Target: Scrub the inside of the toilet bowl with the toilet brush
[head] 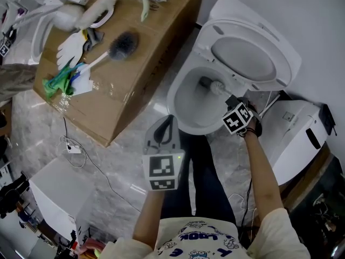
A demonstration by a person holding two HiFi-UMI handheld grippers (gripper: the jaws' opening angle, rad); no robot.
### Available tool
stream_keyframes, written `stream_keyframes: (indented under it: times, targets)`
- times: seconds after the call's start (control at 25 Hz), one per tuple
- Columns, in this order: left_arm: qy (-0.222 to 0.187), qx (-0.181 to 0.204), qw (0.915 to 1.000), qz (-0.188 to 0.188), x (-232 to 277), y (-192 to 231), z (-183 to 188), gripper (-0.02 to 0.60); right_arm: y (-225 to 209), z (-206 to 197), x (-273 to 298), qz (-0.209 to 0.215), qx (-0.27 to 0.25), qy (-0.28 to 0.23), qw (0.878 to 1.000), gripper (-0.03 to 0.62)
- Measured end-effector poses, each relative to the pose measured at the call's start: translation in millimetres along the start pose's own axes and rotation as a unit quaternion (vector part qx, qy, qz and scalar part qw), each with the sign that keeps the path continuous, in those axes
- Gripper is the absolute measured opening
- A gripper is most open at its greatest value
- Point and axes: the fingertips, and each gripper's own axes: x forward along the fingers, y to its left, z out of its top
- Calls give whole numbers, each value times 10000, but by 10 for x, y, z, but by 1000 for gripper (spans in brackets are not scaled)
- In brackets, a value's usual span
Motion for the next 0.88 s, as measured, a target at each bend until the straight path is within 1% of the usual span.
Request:
stream_keyframes:
  times: [0.24,0.44,0.6,0.76,0.88]
  targets:
    - [12,-29,10000,13,16,18,-22,2,127,-87,43,106,-21,67,9999,164]
    - [11,-41,10000,11,23,7,-18,2,230,-182,14,167,-136,91,9997,164]
    - [-2,-52,10000,-4,25,4,-16,2,358,-252,-8,301,-187,97,9993,164]
    - [-11,-53,10000,4,22,14,-14,2,532,-271,-36,542,-6,75,9985,164]
    - [-21,-63,10000,0,23,4,-13,2,683,-292,-55,798,308,38,9963,164]
